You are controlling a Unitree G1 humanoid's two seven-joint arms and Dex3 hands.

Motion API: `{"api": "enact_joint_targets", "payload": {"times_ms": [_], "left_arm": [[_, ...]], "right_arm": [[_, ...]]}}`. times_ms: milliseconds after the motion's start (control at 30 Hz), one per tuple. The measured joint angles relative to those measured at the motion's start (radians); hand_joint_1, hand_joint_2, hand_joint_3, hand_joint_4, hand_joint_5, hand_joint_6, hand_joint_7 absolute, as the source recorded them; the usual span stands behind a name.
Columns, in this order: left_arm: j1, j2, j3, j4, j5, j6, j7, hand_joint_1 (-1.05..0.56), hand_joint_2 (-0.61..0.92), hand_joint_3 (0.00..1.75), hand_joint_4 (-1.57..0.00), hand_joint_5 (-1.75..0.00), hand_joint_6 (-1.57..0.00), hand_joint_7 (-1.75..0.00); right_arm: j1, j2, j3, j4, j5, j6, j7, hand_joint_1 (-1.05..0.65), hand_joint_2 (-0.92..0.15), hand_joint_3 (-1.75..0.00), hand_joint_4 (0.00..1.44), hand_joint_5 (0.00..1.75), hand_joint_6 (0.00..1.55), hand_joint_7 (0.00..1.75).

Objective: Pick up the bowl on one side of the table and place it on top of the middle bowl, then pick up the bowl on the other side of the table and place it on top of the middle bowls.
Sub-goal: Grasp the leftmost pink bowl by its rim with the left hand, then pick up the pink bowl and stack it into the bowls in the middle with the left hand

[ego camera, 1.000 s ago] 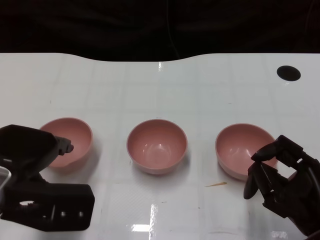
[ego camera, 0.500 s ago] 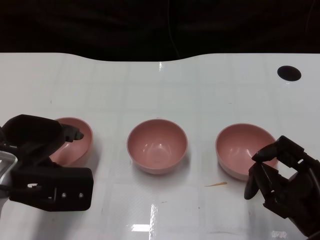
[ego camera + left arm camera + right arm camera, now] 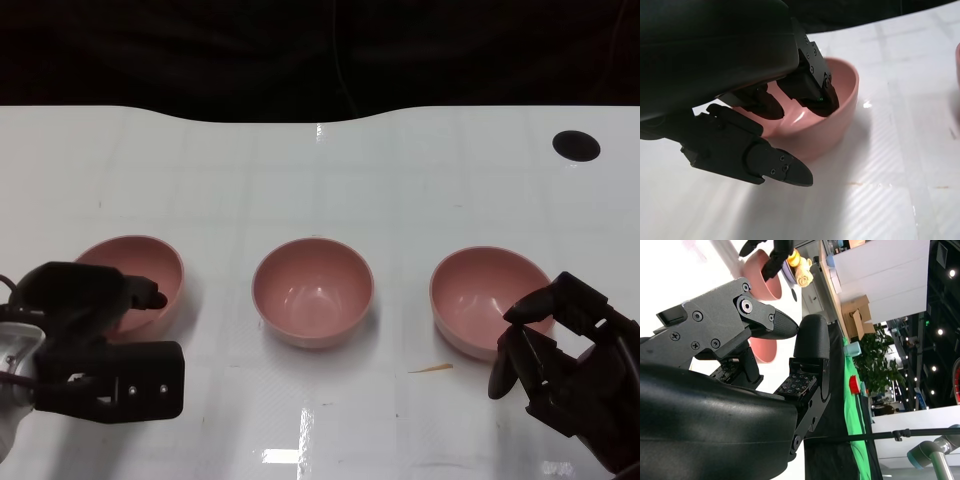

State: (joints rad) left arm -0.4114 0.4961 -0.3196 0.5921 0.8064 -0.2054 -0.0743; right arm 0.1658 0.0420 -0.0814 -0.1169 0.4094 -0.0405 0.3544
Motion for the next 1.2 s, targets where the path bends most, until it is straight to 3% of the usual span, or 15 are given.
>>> {"api": "enact_joint_targets", "payload": {"times_ms": [133, 167, 200, 233, 267, 300, 433, 633, 700, 767, 800, 867, 933, 1200], "left_arm": [[-0.013, -0.019, 0.005, 0.075, -0.076, -0.047, 0.029, 0.01, 0.92, 0.11, -1.12, -0.19, -1.10, -0.15], [-0.013, -0.021, 0.006, 0.090, -0.097, -0.073, 0.046, 0.04, 0.91, 0.15, -1.14, -0.49, -1.20, -0.23], [-0.013, -0.022, 0.007, 0.100, -0.109, -0.097, 0.067, 0.05, 0.90, 0.20, -0.97, -1.15, -1.06, -0.77], [-0.013, -0.022, 0.009, 0.102, -0.113, -0.113, 0.091, 0.05, 0.90, 0.23, -0.89, -1.44, -0.87, -1.24], [-0.012, -0.021, 0.015, 0.096, -0.121, -0.121, 0.112, 0.06, 0.90, 0.25, -0.80, -1.62, -0.69, -1.54], [-0.010, -0.019, 0.022, 0.075, -0.128, -0.124, 0.125, 0.07, 0.90, 0.26, -0.77, -1.68, -0.62, -1.64], [0.011, 0.006, 0.051, -0.090, -0.162, -0.117, 0.100, 0.07, 0.91, 0.28, -0.74, -1.74, -0.58, -1.74], [0.023, 0.089, 0.107, -0.334, -0.238, -0.083, -0.075, 0.09, 0.84, 0.35, -0.75, -1.75, -0.62, -1.74], [0.022, 0.115, 0.132, -0.397, -0.273, -0.080, -0.129, 0.08, 0.73, 0.58, -0.77, -1.75, -0.63, -1.74], [0.021, 0.129, 0.149, -0.431, -0.296, -0.077, -0.158, 0.08, 0.70, 0.65, -0.78, -1.75, -0.63, -1.75], [0.021, 0.131, 0.156, -0.440, -0.306, -0.075, -0.172, 0.10, 0.59, 0.84, -0.81, -1.74, -0.70, -1.69], [0.015, 0.147, 0.168, -0.465, -0.338, -0.100, -0.205, 0.09, 0.46, 1.06, -0.84, -1.72, -0.77, -1.62], [-0.019, 0.167, 0.178, -0.500, -0.355, -0.137, -0.225, 0.06, 0.41, 1.13, -0.86, -1.74, -0.80, -1.64], [-0.167, 0.164, 0.111, -0.566, -0.324, -0.238, -0.284, -0.02, 0.67, 0.64, -0.85, -1.75, -0.71, -1.73]], "right_arm": [[0.000, 0.000, 0.000, -0.001, 0.000, 0.000, -0.002, -0.17, -0.61, -0.86, 0.88, 1.62, 0.78, 1.35], [0.000, 0.000, 0.000, -0.001, 0.000, 0.000, -0.003, -0.18, -0.61, -0.86, 0.88, 1.62, 0.78, 1.35], [0.000, 0.000, 0.000, -0.002, 0.000, 0.000, -0.004, -0.18, -0.61, -0.86, 0.88, 1.63, 0.78, 1.35], [0.001, 0.000, 0.000, -0.002, 0.000, 0.000, -0.004, -0.19, -0.61, -0.86, 0.88, 1.63, 0.78, 1.35], [0.001, 0.000, 0.000, -0.003, 0.000, 0.000, -0.005, -0.19, -0.60, -0.85, 0.88, 1.63, 0.78, 1.36], [0.001, 0.000, 0.000, -0.003, 0.000, 0.000, -0.005, -0.19, -0.60, -0.85, 0.88, 1.63, 0.78, 1.36], [0.000, 0.000, -0.001, -0.003, 0.000, 0.000, -0.005, -0.19, -0.61, -0.85, 0.87, 1.65, 0.77, 1.36], [-0.003, 0.000, -0.004, 0.004, 0.003, 0.000, -0.003, -0.19, -0.61, -0.84, 0.87, 1.64, 0.78, 1.35], [-0.004, 0.000, -0.004, 0.007, 0.002, 0.000, -0.003, -0.18, -0.61, -0.84, 0.88, 1.63, 0.78, 1.34], [-0.004, 0.000, -0.004, 0.008, 0.002, 0.000, -0.003, -0.18, -0.61, -0.83, 0.88, 1.63, 0.79, 1.33], [-0.004, 0.000, -0.004, 0.008, 0.002, 0.000, -0.002, -0.17, -0.62, -0.84, 0.88, 1.63, 0.79, 1.34], [-0.004, 0.000, -0.004, 0.008, 0.002, 0.000, -0.002, -0.17, -0.62, -0.84, 0.88, 1.64, 0.78, 1.35], [-0.005, 0.000, -0.004, 0.008, 0.003, 0.000, -0.001, -0.17, -0.62, -0.85, 0.87, 1.64, 0.78, 1.35], [-0.005, -0.002, -0.004, 0.013, 0.000, -0.007, 0.006, -0.17, -0.62, -0.85, 0.85, 1.67, 0.75, 1.39]]}}
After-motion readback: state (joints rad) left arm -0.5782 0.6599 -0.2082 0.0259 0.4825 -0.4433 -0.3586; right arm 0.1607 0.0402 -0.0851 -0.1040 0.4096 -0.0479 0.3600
